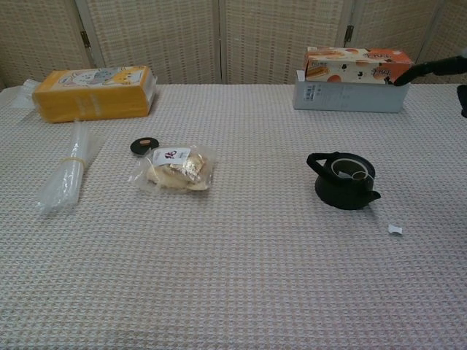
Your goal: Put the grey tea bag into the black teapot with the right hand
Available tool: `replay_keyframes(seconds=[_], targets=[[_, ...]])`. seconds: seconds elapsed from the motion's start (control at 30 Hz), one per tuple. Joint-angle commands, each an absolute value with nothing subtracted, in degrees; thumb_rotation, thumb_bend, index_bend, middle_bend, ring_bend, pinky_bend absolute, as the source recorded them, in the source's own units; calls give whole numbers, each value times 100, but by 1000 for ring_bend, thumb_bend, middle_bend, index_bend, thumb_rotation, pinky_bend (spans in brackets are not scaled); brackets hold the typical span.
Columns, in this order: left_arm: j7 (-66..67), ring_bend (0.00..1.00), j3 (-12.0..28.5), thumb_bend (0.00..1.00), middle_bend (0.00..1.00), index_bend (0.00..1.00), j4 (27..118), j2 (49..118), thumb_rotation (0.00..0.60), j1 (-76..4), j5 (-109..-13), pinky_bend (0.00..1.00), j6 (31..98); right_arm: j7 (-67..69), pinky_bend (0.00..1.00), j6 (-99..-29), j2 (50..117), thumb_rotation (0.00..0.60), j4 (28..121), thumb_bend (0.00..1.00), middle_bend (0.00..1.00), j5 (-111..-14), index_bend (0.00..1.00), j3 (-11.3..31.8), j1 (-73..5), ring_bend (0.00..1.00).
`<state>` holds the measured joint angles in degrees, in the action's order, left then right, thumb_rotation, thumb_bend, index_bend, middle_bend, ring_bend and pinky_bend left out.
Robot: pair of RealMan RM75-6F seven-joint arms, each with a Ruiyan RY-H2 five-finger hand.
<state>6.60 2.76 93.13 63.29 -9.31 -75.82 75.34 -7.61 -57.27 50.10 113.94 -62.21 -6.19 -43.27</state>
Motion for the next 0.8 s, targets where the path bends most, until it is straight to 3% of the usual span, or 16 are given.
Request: replay_keyframes(seconds=[0.03,0.2,0.3,0.47,0.53,0.67,0.8], targets=[[708,0,263,128,0,0,9327,6345,600,-932,-7603,248,7539,-655,797,-6896,4836,600,11338,612,818,-7242,0,-801,-3291,753],[771,0,229,128,0,0,9365,6362,600,-908,-7684,248,7605,-1212,763,-7976,5232,600,10789,550,738,-7632,0,-1041,-2310,709],[774,0,206,128,0,0,9394,6358,600,-871,-7775,248,7699,-1260,729,-8653,5648,600,10318,538,696,-7818,0,-1018,-1755,677],[711,0,131,128,0,0,9455,6320,600,-821,-7985,248,7808,-1318,648,-9205,6116,600,9700,534,631,-7999,0,-879,-1238,625],[648,0,94,128,0,0,9482,6289,600,-802,-8081,248,7840,-1332,542,-9336,6251,600,9531,519,555,-8083,0,-825,-1117,560],[574,0,26,128,0,0,9498,6251,600,-741,-8314,248,7995,-1236,235,-9458,6360,600,9342,396,276,-8377,0,-755,-991,269],[396,0,-48,128,0,0,9467,6204,600,-692,-8525,248,8095,-1024,25,-9151,6266,600,9301,236,32,-8444,0,-740,-991,40]])
